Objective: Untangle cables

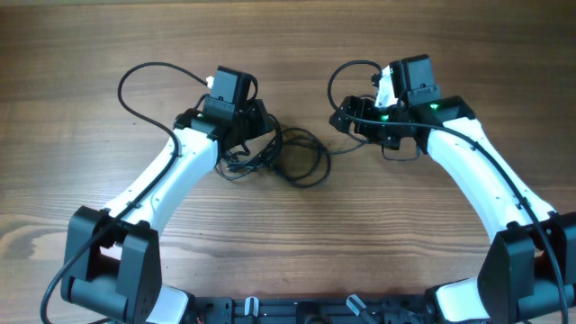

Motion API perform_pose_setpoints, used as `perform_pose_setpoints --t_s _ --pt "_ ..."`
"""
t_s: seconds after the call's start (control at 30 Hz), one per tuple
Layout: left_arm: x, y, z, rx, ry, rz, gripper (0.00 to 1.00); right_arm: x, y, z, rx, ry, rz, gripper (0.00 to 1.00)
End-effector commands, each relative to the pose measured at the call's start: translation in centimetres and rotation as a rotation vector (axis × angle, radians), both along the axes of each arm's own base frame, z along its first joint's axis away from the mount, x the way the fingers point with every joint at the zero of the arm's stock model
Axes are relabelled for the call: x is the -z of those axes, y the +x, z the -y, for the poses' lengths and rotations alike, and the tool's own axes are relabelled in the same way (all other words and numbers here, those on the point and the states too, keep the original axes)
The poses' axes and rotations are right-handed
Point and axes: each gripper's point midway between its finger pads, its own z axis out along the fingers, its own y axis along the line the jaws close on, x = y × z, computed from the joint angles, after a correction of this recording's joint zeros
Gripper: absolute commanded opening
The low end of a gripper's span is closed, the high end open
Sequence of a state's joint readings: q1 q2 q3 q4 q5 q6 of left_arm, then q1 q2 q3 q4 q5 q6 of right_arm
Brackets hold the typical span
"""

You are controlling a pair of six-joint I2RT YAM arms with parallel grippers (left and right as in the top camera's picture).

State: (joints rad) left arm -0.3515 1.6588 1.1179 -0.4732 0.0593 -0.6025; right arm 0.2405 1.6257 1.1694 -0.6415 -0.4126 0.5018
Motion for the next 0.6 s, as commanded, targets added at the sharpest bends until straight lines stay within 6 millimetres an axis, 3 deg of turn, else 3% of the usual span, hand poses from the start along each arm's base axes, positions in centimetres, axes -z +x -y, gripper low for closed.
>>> perform_pose_setpoints --t_s 0.0,0.2,0.37,0.5,0.57 --pt "0.1 0.3 0.2 0.020 0.026 0.014 0.56 0.5 -0.3 -0.3 0.017 -0.012 -0.019 0.98" --pt "0.1 0.5 -0.1 0.009 0.043 0.021 0.51 0.5 -0.9 -2.0 -0.030 -0.013 -0.013 0.98" --pt "0.2 1.0 -2.6 -0.070 0.159 0.047 0.31 0.2 -1.3 -3.6 -0.072 -0.007 0.006 0.96" --pt "0.3 1.2 -3.4 -0.098 0.159 0.041 0.04 -0.1 -1.9 -5.7 -0.128 0.004 0.036 0.84" --pt "0.3 1.2 -4.0 -0.111 0.160 0.036 0.04 -0.3 -2.1 -6.7 -0.152 0.010 0.052 0.75"
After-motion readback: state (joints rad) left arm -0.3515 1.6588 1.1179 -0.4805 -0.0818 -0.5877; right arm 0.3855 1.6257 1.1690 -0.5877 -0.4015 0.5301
